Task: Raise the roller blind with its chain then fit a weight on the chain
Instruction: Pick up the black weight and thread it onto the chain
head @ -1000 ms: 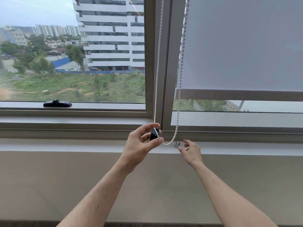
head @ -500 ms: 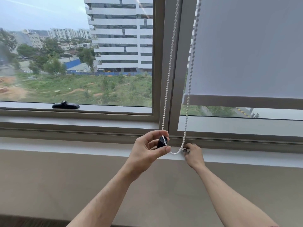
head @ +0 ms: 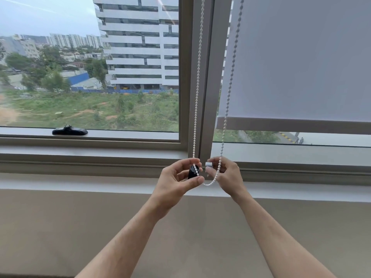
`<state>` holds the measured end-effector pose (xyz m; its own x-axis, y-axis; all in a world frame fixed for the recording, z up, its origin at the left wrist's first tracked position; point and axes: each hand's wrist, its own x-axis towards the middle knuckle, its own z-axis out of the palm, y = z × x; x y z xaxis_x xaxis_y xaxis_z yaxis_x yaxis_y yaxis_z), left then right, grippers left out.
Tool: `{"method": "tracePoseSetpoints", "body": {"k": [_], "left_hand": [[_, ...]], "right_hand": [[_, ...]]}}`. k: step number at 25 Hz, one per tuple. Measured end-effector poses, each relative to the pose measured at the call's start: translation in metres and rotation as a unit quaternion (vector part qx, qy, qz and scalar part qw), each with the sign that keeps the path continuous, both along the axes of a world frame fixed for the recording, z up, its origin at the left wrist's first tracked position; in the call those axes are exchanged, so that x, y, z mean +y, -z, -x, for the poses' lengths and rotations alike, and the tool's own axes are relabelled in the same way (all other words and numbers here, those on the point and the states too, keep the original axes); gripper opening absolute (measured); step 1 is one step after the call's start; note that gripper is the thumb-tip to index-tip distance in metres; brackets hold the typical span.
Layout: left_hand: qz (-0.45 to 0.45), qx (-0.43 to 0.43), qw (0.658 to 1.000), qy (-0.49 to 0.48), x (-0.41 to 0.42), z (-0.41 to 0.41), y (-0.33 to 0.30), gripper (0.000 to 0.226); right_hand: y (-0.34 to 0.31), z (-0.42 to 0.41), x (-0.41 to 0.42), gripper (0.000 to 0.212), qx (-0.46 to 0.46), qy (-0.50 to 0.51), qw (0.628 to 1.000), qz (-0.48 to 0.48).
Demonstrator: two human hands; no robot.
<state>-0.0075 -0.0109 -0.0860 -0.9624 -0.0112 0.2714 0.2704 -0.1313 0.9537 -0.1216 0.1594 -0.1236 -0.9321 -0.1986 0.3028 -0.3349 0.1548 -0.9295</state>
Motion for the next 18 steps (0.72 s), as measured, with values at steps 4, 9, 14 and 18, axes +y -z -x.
{"method": "tracePoseSetpoints", "body": {"k": [4,9,14,18], "left_hand": [[0.000,0.001,1.000,0.001,0.003,0.000,0.002,0.044],[-0.019,0.009,1.000,0.000,0.002,0.000,0.000,0.047],[-0.023,0.019,0.999,0.013,0.003,-0.001,-0.001,0.043],[-0.031,0.013,0.999,0.012,0.005,-0.004,-0.001,0.043]], "right_hand": [[-0.029,-0.017,0.000,0.019,0.037,-0.066,0.997,0.032],[-0.054,-0.031,0.000,0.018,0.071,-0.098,0.986,0.111],[-0.068,-0.044,-0.001,0.023,0.106,-0.156,0.975,0.117],[-0.072,-0.054,-0.003,0.017,0.132,-0.182,0.969,0.103]]}}
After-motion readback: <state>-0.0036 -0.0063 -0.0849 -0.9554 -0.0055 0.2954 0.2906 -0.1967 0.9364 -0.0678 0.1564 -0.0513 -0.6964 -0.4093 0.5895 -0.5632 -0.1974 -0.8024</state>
